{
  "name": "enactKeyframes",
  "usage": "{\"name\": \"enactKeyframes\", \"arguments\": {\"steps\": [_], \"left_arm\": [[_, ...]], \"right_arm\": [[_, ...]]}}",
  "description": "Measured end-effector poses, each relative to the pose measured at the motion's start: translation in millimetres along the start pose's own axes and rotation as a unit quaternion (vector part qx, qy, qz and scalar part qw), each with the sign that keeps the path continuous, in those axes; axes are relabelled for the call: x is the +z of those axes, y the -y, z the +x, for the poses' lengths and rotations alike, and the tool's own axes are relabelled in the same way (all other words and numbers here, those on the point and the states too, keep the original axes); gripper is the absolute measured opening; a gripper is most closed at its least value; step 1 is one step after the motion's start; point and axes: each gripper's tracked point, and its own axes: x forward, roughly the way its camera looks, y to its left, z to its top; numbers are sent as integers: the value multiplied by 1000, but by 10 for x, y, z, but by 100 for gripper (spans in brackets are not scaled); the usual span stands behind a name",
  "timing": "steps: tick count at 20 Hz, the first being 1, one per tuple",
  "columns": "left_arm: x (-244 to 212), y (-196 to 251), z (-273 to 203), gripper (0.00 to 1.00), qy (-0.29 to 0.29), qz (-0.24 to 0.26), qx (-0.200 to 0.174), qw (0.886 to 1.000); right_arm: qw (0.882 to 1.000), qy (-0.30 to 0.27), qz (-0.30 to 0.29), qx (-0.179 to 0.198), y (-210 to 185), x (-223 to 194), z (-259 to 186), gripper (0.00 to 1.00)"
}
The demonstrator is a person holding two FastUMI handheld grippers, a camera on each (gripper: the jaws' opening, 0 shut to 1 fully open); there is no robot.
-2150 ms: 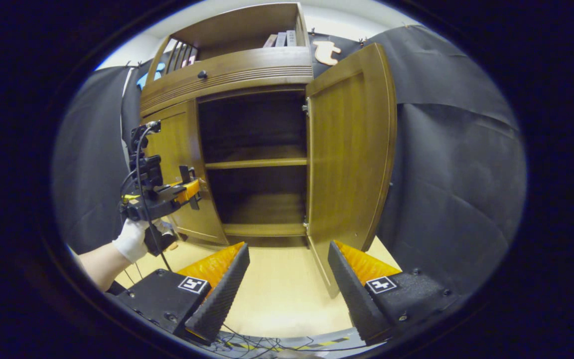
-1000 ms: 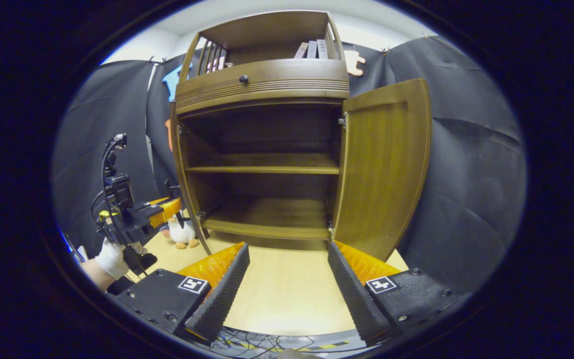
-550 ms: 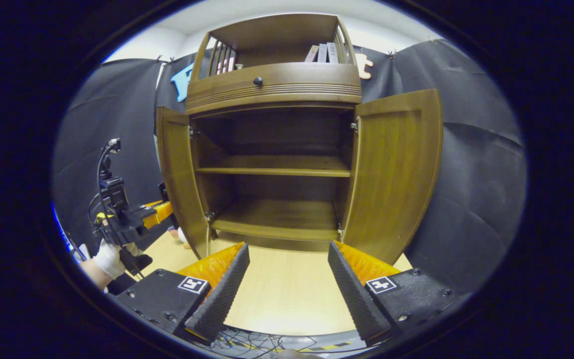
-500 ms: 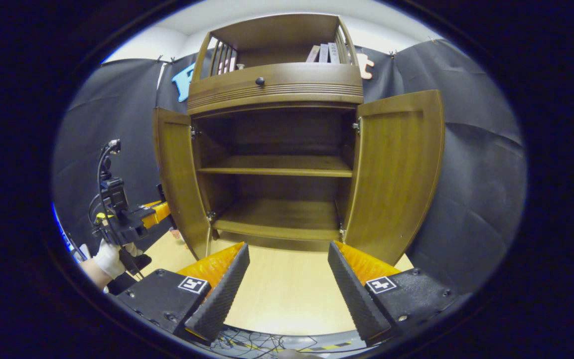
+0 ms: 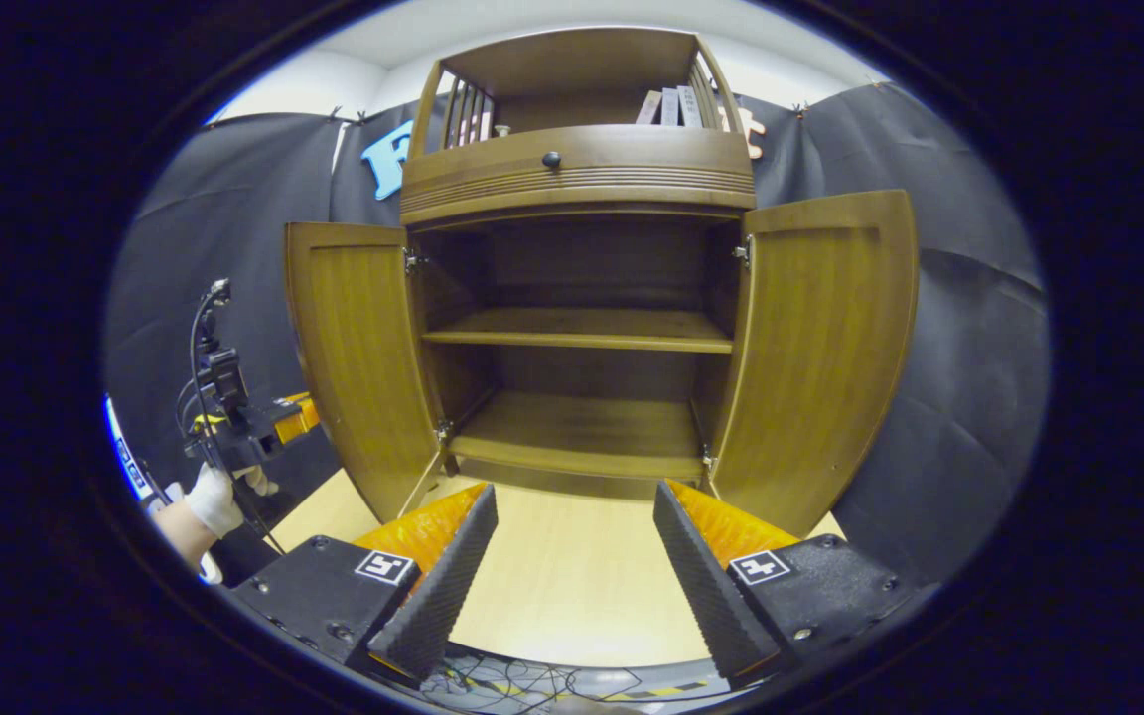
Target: Open the right door of the double-door shoe cabinet with the right hand, and open the left door with the left hand.
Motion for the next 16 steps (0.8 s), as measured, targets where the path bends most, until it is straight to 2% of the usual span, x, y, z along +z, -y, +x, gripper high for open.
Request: {"name": "enactKeyframes", "arguments": {"steps": [3,8,9,10,12,13,14,15,16], "left_arm": [[-12,-205,-44,0,3,-4,8,1000],[-18,-277,-37,0,6,-1,-15,1000],[-16,-309,-30,7,7,-2,-19,1000],[-18,-345,-36,0,6,-6,-22,1000],[-36,-375,-34,0,1,-9,-28,1000],[-32,-368,-43,8,-1,-4,-30,1000],[-28,-381,-39,1,-1,0,-32,999],[-37,-406,-42,1,-3,3,-27,1000],[-35,-457,-47,5,-6,3,-22,1000]], "right_arm": [[1000,0,-4,4,-65,10,14,100],[1000,-2,-8,11,-173,23,42,100],[1000,-1,-7,13,-195,23,44,100],[1000,0,-7,14,-211,29,45,100],[1000,0,-8,17,-244,23,36,100],[1000,0,-9,18,-261,22,40,100],[1000,0,-10,19,-272,28,39,100],[1000,0,-11,19,-282,24,29,100],[1000,0,-11,20,-289,29,21,100]]}}
